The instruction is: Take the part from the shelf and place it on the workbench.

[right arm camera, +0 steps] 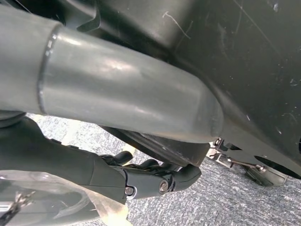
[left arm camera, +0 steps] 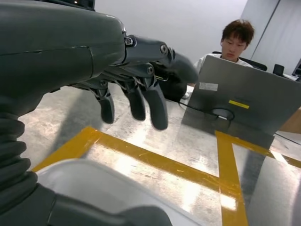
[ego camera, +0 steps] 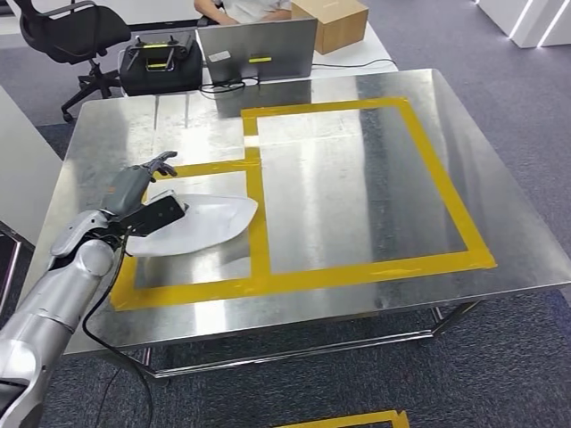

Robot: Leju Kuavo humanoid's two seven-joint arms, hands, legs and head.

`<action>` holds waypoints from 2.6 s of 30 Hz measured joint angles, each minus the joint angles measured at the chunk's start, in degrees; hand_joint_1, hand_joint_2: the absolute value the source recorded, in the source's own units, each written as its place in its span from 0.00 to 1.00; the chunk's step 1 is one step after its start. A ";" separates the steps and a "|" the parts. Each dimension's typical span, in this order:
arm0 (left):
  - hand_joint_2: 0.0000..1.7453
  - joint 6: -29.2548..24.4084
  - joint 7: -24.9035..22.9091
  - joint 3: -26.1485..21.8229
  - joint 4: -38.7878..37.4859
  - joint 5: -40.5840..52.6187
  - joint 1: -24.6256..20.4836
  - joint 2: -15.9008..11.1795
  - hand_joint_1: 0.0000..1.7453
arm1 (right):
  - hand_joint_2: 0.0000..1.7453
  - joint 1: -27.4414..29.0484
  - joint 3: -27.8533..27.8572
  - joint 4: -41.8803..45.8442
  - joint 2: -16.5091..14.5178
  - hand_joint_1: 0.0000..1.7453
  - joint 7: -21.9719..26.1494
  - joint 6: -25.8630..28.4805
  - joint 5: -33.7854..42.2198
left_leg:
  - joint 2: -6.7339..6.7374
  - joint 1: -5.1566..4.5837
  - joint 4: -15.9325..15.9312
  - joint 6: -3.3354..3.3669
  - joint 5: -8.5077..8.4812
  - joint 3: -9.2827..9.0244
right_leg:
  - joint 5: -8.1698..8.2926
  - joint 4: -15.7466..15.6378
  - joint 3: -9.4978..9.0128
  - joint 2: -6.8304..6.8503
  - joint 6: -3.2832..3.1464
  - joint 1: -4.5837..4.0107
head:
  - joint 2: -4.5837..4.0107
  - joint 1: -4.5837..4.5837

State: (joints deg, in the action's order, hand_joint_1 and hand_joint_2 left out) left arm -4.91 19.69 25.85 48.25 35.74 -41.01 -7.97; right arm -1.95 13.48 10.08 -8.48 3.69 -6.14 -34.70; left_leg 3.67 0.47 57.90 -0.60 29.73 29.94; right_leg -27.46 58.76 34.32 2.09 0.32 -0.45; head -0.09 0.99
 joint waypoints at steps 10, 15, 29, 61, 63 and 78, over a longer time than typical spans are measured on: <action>0.00 -7.88 1.64 -2.38 11.53 -7.46 10.09 0.03 0.00 | 0.00 0.19 0.21 0.00 -0.27 0.00 0.23 0.72 1.22 | 0.00 -0.33 0.18 0.44 0.37 0.11 | 0.10 -0.19 0.04 -0.09 0.24 0.43 | 0.00 -0.02; 0.00 -10.20 6.11 -5.79 27.03 -15.65 21.15 0.32 0.00 | 0.00 0.45 1.06 0.00 -0.50 0.00 0.19 1.64 2.28 | 0.24 0.45 -2.93 1.82 -1.50 -1.23 | -2.20 1.95 1.27 -1.24 1.53 0.56 | 0.00 0.20; 0.00 -11.76 10.40 -8.90 50.00 -22.52 38.57 1.22 0.00 | 0.00 0.90 3.28 -0.04 -0.95 0.00 0.42 2.74 3.76 | -1.00 2.26 2.20 -2.11 2.08 0.56 | -1.68 2.72 0.82 -2.18 2.35 2.54 | 0.00 0.90; 0.00 -13.04 12.35 -9.53 55.22 -24.58 45.39 2.37 0.00 | 0.00 0.79 4.83 -0.03 -1.52 0.00 0.24 3.43 4.26 | -2.68 0.21 4.65 -0.28 -1.45 7.90 | -3.83 -2.36 -6.34 -2.09 0.98 1.81 | 0.00 0.85; 0.00 -13.04 12.35 -9.72 55.22 -24.67 45.71 2.34 0.00 | 0.00 0.75 4.84 -0.02 -1.52 0.00 0.24 3.42 4.25 | -3.01 0.24 11.54 -0.64 4.20 9.07 | -2.61 -2.28 -5.24 -2.00 0.38 1.64 | 0.00 0.60; 0.00 -12.20 11.37 -10.69 55.19 -24.69 46.23 2.69 0.00 | 0.00 0.41 4.86 -0.04 -1.53 0.00 -0.18 3.15 3.96 | -2.98 -0.19 -2.07 3.04 -2.04 0.23 | -7.03 8.34 4.08 -2.23 3.01 1.19 | 0.00 1.08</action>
State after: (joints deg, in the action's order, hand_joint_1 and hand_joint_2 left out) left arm -17.10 31.06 15.16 103.44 11.05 5.23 -5.28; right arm -1.53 18.34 10.03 -10.01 3.52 -2.99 -30.74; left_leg 0.70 0.28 55.83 2.43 27.69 30.17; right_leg -34.48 67.10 38.40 -0.14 3.33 0.74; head -0.09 2.08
